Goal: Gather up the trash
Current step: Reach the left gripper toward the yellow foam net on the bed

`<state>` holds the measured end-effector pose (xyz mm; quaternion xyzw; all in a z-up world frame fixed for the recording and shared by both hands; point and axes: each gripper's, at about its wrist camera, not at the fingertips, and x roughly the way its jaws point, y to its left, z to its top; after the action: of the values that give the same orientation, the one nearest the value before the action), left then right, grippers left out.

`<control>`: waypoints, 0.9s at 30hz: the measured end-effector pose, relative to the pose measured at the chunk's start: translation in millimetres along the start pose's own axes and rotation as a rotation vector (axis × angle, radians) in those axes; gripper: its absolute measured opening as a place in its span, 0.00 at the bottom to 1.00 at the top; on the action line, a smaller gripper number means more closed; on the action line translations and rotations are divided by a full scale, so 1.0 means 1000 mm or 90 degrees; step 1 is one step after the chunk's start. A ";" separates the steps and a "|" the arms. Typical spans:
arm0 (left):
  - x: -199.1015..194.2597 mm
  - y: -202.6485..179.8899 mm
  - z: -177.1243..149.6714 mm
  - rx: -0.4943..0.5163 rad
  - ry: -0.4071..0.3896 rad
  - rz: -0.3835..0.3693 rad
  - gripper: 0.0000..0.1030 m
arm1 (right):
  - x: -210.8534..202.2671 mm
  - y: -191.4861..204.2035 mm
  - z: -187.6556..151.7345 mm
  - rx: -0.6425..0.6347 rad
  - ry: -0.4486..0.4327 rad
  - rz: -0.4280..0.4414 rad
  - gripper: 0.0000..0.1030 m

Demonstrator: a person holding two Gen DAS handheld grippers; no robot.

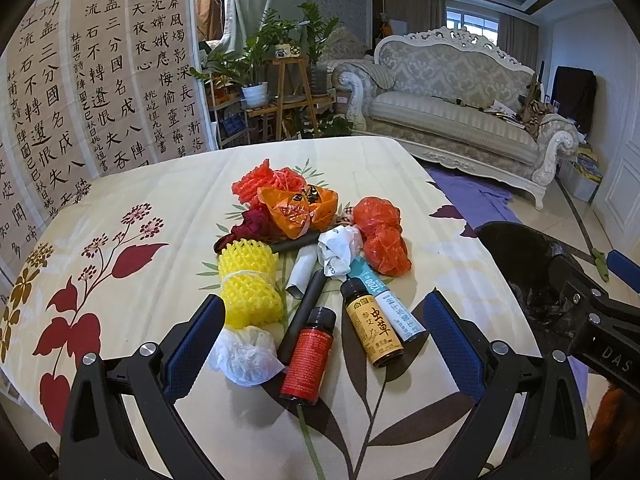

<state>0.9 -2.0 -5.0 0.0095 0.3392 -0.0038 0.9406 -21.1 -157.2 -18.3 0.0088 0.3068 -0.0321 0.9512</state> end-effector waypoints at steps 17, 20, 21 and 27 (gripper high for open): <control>0.005 0.066 -0.007 -0.066 0.068 0.031 0.68 | 0.015 0.031 0.004 -0.028 0.027 0.049 0.91; 0.013 0.066 -0.002 -0.057 0.093 0.040 0.68 | 0.017 0.034 0.005 -0.033 0.032 0.056 0.90; 0.016 0.065 0.000 -0.053 0.092 0.043 0.68 | 0.017 0.034 0.006 -0.034 0.033 0.055 0.90; 0.037 0.063 0.013 -0.044 0.088 0.040 0.68 | 0.020 0.030 0.013 -0.026 0.035 0.053 0.89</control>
<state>38.5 60.3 -18.1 -0.0118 0.4031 0.0384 0.9143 4.5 -129.2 -20.0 0.0026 0.3325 0.0138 0.9430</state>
